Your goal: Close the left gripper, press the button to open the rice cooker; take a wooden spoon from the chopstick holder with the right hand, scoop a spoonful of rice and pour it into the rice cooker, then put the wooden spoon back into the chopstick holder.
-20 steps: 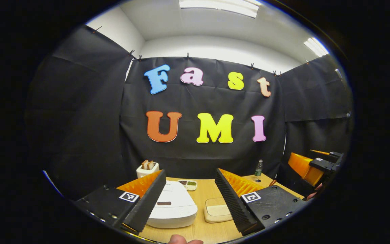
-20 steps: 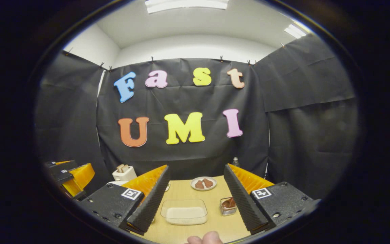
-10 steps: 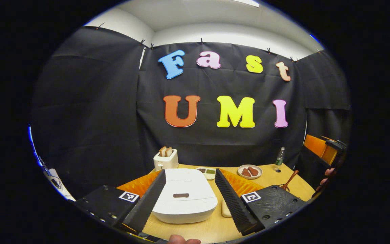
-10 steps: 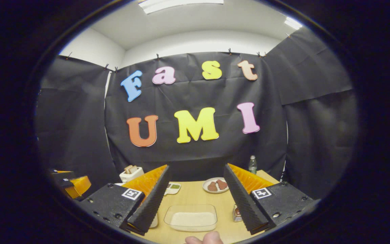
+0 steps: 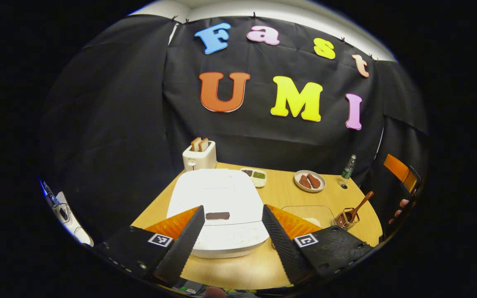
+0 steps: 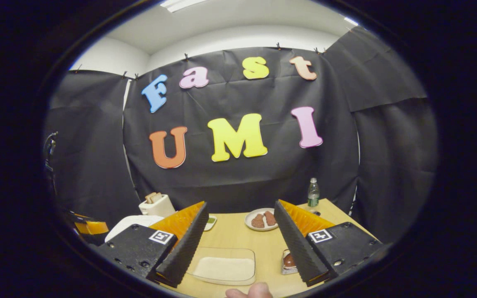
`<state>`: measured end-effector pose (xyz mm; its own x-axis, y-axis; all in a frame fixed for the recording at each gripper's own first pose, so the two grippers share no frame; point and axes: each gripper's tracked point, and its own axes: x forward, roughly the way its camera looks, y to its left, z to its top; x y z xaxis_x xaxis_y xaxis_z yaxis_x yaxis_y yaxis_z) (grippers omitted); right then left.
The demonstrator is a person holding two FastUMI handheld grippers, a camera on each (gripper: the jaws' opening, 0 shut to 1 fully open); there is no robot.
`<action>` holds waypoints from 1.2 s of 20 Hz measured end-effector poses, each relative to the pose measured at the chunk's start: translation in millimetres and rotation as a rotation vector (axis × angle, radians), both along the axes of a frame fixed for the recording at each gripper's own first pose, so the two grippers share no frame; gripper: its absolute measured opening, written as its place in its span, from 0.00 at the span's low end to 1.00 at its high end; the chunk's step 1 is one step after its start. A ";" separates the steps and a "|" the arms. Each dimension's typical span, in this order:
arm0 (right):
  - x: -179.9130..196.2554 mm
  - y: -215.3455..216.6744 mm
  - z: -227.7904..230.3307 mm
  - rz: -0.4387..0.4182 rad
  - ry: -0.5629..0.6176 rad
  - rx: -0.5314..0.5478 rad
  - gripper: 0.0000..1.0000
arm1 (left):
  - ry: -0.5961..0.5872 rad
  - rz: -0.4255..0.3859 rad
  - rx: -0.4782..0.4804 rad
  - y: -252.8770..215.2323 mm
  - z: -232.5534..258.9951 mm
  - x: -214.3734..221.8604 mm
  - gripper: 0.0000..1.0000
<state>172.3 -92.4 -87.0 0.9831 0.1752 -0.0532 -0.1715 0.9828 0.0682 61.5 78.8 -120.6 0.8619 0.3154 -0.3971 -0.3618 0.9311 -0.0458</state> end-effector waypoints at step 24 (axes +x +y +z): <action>44.5 -50.2 -46.1 -0.009 0.132 -0.018 1.00 | 0.253 0.044 -0.125 46.7 -91.2 49.6 0.00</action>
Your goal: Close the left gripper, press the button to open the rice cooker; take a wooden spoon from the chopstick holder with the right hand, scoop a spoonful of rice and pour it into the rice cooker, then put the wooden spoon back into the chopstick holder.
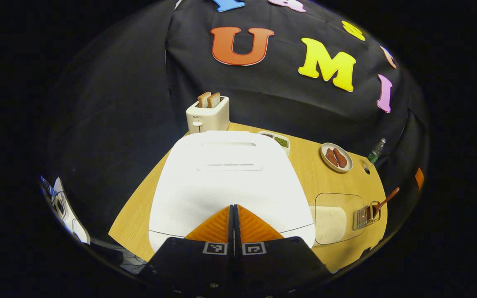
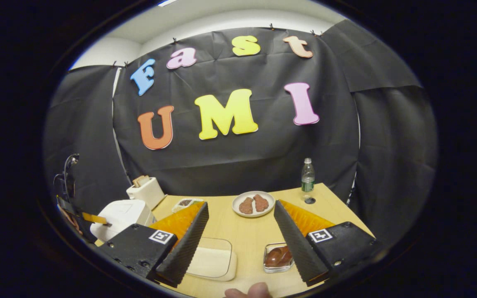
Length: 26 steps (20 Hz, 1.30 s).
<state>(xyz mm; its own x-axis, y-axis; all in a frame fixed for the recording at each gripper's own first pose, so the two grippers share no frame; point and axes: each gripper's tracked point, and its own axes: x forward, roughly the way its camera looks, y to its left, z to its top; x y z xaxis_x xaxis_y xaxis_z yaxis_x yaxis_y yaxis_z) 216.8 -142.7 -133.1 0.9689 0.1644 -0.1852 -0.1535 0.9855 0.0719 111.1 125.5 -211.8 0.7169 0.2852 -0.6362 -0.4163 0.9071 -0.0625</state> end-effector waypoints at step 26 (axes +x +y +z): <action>-48.7 -75.5 33.6 -0.094 -0.031 -0.032 1.00 | -0.505 0.007 0.286 6.1 208.2 28.6 0.32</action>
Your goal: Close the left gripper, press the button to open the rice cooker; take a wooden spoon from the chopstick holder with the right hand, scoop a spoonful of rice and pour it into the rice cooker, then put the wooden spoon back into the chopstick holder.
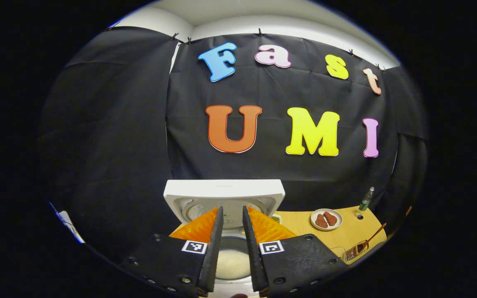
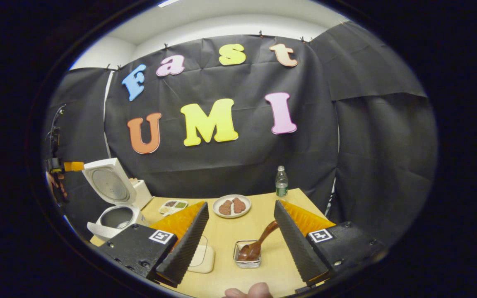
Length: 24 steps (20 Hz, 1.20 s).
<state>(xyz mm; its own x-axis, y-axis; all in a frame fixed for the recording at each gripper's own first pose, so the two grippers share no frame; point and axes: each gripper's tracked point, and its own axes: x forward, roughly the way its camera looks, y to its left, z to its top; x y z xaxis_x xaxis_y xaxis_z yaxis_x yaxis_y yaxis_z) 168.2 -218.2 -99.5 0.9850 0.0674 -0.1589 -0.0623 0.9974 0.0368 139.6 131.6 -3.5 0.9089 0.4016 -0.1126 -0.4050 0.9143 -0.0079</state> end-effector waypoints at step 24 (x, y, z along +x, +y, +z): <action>107.3 -54.0 -179.9 0.006 0.360 0.094 0.89 | -0.103 0.039 -0.068 -112.1 10.2 -61.7 0.94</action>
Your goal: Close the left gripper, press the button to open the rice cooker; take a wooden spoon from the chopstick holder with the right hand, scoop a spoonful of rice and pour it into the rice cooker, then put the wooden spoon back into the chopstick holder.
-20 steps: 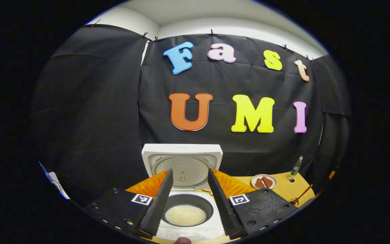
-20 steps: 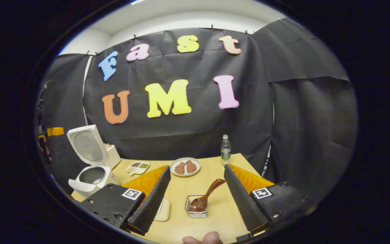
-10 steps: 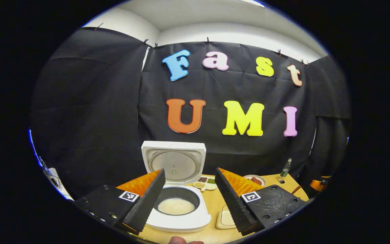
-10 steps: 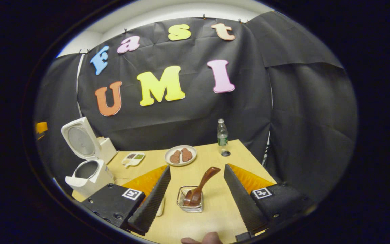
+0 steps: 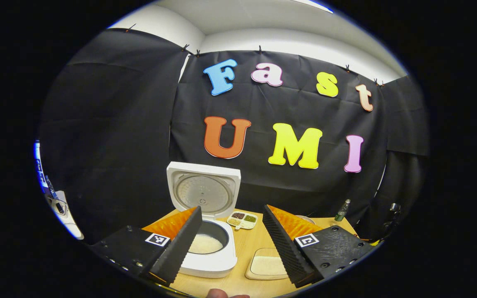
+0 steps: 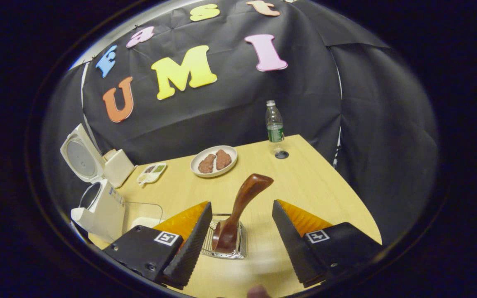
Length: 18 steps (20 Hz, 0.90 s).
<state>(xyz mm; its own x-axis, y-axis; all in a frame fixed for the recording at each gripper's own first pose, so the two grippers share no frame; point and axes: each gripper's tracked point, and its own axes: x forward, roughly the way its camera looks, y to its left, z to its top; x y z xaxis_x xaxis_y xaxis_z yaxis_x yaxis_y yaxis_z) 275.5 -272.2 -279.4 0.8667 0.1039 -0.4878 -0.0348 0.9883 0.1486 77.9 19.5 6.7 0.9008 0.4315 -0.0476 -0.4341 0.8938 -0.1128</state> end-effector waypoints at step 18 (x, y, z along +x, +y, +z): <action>19.0 27.6 -14.2 0.053 0.122 0.073 0.21 | 0.086 0.032 -0.014 7.2 -25.4 9.8 0.94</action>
<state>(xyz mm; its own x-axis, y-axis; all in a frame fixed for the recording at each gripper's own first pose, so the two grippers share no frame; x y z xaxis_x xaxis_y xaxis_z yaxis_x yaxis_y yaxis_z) 294.5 -244.6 -293.6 0.7936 0.1869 -0.5790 -0.0635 0.9719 0.2267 87.8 26.6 -18.7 0.8789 0.4588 -0.1303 -0.4711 0.8778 -0.0865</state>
